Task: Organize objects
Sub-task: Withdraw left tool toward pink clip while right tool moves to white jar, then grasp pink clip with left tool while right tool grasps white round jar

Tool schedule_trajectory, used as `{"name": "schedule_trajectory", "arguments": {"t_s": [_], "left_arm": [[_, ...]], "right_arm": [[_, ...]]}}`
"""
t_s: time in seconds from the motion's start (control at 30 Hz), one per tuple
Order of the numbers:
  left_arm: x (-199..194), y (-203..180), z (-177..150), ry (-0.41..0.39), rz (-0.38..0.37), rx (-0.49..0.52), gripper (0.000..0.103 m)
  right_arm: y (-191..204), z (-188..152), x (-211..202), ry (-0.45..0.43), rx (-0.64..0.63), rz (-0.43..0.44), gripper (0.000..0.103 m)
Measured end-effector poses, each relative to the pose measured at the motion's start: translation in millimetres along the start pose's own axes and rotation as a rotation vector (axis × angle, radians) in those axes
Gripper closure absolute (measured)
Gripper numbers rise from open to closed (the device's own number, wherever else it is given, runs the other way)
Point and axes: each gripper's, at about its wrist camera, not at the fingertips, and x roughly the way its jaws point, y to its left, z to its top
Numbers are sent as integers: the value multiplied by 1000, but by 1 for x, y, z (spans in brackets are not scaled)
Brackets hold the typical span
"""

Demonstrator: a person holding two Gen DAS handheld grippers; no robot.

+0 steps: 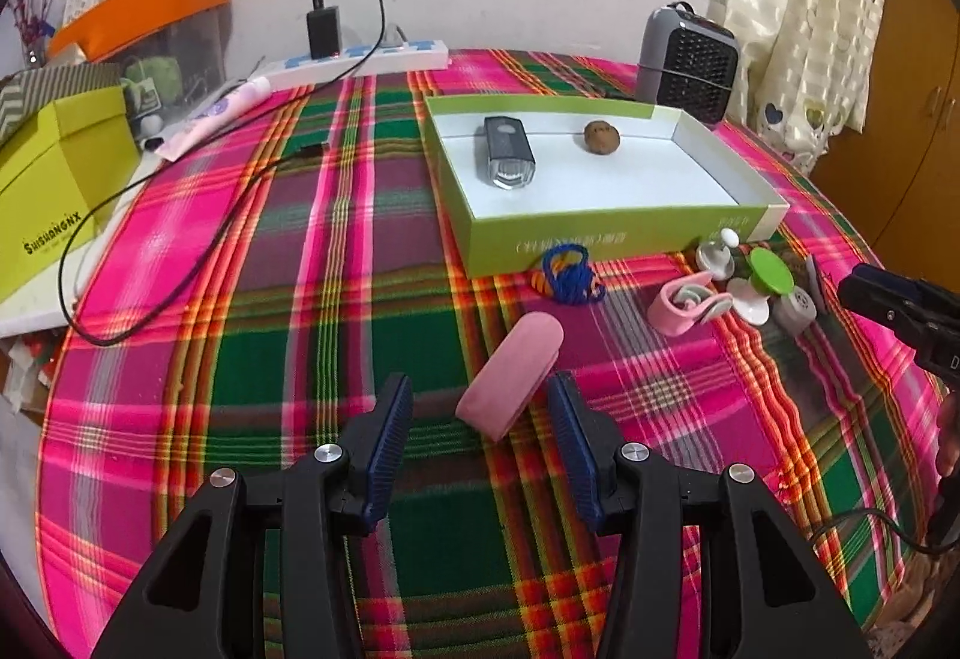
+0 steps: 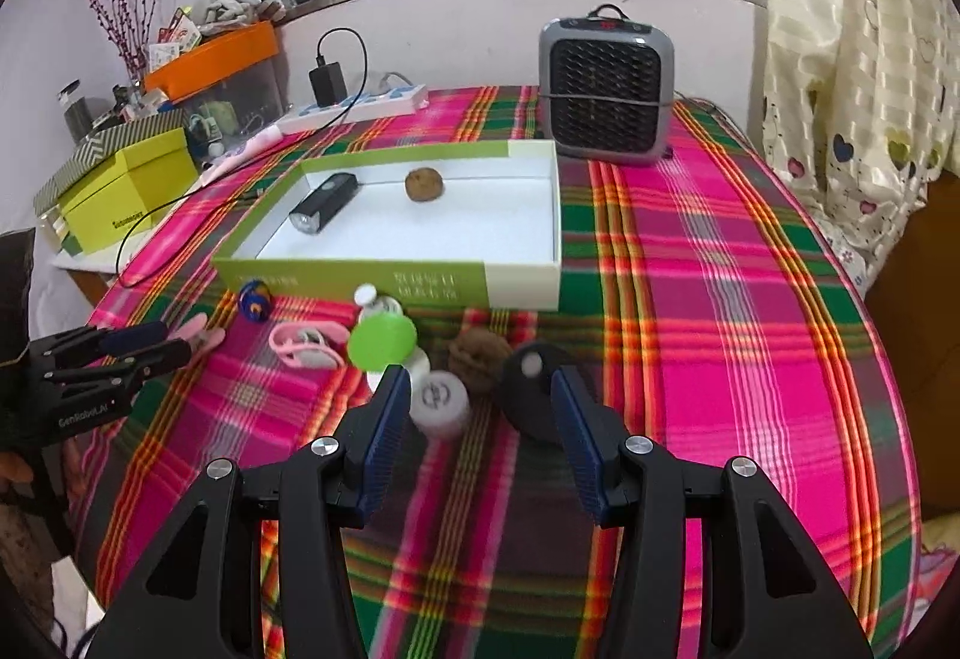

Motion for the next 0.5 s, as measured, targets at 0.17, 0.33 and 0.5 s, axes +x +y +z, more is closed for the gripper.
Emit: {"name": "schedule_trajectory", "arguments": {"t_s": [0.17, 0.33, 0.5], "left_arm": [[4, 1, -2, 8, 3, -10, 57], [7, -1, -2, 8, 14, -4, 57], [8, -2, -1, 10, 23, -1, 57]], "right_arm": [[-1, -9, 1, 14, 9, 14, 53], [9, -11, 8, 31, -18, 29, 53], [18, -11, 18, 53, -41, 37, 53]]}}
